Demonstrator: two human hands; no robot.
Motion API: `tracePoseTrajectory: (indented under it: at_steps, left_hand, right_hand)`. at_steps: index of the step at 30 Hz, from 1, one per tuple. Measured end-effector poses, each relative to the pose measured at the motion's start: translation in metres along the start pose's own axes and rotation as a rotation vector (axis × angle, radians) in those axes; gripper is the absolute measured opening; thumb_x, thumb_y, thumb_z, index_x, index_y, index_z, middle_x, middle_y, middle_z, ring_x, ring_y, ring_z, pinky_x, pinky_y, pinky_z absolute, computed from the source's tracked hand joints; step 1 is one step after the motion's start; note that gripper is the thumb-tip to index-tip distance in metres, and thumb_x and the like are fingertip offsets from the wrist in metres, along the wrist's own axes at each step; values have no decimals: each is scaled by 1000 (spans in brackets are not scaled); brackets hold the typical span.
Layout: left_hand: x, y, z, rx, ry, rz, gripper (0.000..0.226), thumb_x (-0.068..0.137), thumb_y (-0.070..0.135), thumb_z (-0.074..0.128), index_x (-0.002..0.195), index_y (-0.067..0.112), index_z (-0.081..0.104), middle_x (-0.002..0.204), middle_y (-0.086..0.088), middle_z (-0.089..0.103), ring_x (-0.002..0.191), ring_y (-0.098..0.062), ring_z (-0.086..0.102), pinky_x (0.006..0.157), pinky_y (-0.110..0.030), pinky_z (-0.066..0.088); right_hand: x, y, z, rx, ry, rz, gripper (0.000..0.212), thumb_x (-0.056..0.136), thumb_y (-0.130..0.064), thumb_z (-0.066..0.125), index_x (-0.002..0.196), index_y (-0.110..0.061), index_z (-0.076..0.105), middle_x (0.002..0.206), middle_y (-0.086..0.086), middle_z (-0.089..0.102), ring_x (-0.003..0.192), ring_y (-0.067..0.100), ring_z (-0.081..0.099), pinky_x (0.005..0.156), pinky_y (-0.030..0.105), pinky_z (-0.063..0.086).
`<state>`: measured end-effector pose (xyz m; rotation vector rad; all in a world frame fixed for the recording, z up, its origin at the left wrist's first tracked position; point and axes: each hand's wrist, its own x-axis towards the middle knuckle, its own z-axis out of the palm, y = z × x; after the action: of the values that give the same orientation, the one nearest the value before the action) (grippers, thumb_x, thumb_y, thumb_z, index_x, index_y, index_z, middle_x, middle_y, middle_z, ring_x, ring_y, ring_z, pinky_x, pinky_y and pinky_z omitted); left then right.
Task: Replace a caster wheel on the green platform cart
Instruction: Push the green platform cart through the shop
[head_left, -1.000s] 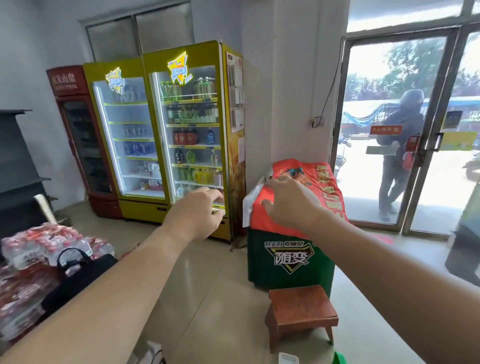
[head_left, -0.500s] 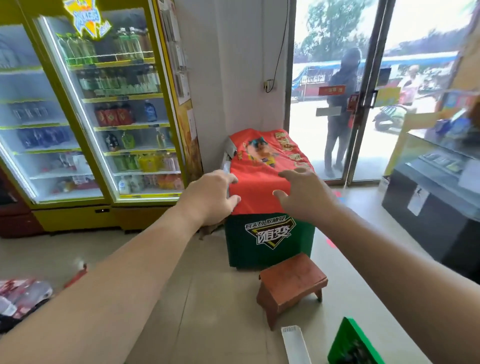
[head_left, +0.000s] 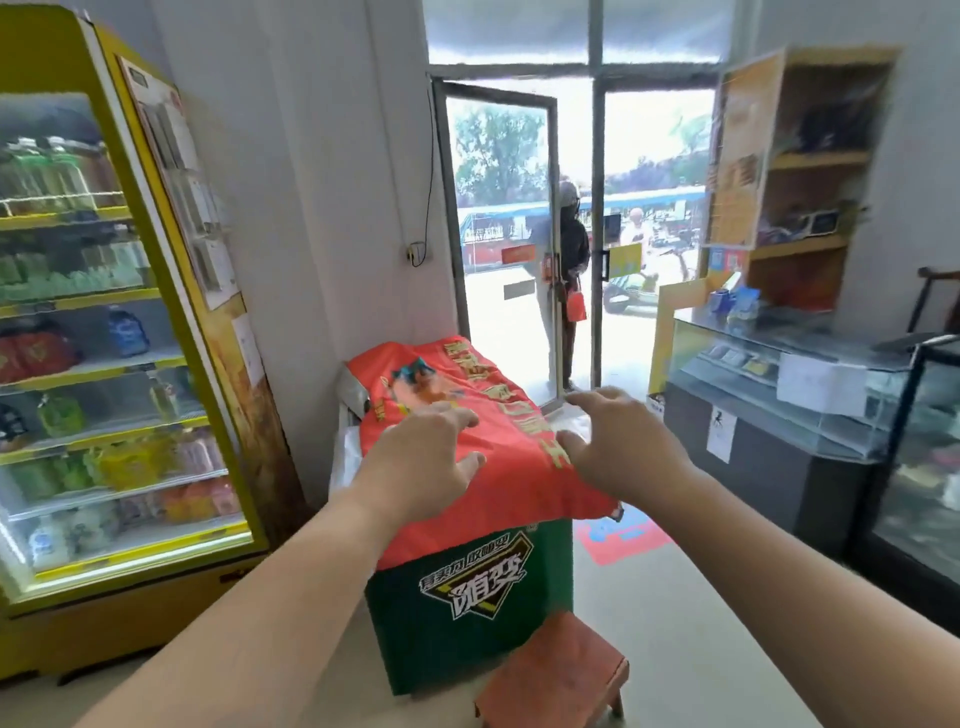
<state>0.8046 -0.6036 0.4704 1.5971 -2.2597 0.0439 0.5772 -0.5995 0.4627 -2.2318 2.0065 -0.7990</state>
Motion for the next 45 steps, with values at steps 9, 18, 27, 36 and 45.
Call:
tracePoseTrajectory:
  at_steps: [9,18,27,36,45]
  left_hand:
    - [136,-9,50,-28,-66,202,53,100,40,61,150,26,49,156,4,47,144,-20,45,117,-41,39]
    - [265,27,105,-131,-106,565,45,98,43,60,139,26,55,136,3,59,125,-24,57,100,-43,50]
    - [363,41,130,-172,-190,907,46,100,40,60,143,22,54,140,-3,58,126,-27,56,100,-46,48]
    - [348,137,164,-263,-252,1207,41,100,36,58,139,22,55,137,-2,58,124,-27,57,99,-47,51]
    - [263,235,168,-297,-312,1353,52,100,41,59,149,26,48,151,1,51,137,-23,50,110,-46,46]
  right_hand:
    - [84,37,21,-56,60,173,50,93,-38,60,140,-23,54,134,3,57,125,26,55,104,39,47]
    - [129,78,24,-191,211,454,56,95,-39,60,146,-20,50,143,6,54,131,25,50,109,41,44]
    - [174,79,41,-285,319,771,56,96,-39,59,148,-23,47,147,5,49,134,27,46,104,39,42]
    - [117,93,13,-434,400,1003,56,96,-41,58,148,-23,46,144,4,50,131,27,49,100,43,49]
    - [0,107,-36,-546,441,1173,54,97,-39,58,146,-20,48,143,8,50,130,30,49,101,45,49]
